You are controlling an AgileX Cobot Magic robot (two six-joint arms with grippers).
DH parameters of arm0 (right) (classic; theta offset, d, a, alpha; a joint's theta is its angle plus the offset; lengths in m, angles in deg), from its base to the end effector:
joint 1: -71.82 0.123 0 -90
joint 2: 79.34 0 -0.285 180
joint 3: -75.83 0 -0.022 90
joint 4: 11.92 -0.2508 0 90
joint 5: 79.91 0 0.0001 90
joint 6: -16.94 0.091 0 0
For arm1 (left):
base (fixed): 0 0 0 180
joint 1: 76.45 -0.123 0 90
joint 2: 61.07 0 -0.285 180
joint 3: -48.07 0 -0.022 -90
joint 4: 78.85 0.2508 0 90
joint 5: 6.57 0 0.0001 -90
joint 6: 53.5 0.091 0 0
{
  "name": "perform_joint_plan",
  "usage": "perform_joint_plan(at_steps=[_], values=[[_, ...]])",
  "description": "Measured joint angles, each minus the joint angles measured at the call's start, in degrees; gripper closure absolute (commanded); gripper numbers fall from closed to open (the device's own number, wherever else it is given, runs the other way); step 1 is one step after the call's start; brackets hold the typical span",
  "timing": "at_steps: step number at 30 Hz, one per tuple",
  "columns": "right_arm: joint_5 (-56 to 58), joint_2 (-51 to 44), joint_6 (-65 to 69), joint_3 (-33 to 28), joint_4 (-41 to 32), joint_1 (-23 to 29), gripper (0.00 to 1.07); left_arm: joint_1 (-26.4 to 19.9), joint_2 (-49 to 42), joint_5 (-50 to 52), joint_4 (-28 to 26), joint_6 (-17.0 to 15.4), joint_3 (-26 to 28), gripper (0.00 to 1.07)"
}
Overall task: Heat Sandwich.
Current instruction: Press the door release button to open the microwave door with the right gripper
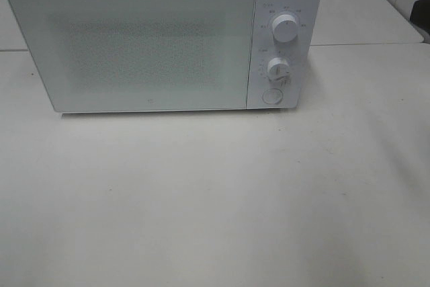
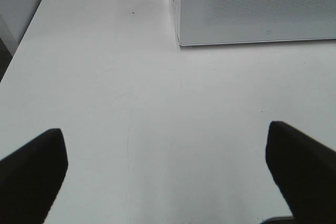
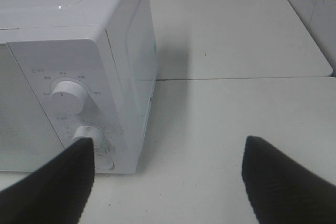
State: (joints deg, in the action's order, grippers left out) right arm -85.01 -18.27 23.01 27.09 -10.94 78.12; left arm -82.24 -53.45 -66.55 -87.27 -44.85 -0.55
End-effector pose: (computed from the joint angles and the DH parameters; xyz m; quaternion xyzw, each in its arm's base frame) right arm 0.1924 0.0214 0.2849 -0.0088 0.7918 0.0612 0.6077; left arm -0.0039 -0.0120 0.2789 0.0235 0.8464 -0.0066 0.5319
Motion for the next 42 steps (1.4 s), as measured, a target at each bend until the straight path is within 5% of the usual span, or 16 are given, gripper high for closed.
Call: perform_joint_plan(at_steps=[13, 25, 42], values=[[-29.5, 10.9, -1.0, -8.5, 0.0, 0.0, 0.32, 0.0, 0.0, 0.0, 0.0, 0.0, 0.0, 0.09], [-37.1, 18.8, -3.4, -10.9, -2.1, 0.3, 0.32, 0.0, 0.0, 0.0, 0.0, 0.0, 0.0, 0.09], [-50.1, 34.4, -18.6, -11.1, -27.9, 21.5, 0.32, 0.0, 0.0, 0.0, 0.0, 0.0, 0.0, 0.09]])
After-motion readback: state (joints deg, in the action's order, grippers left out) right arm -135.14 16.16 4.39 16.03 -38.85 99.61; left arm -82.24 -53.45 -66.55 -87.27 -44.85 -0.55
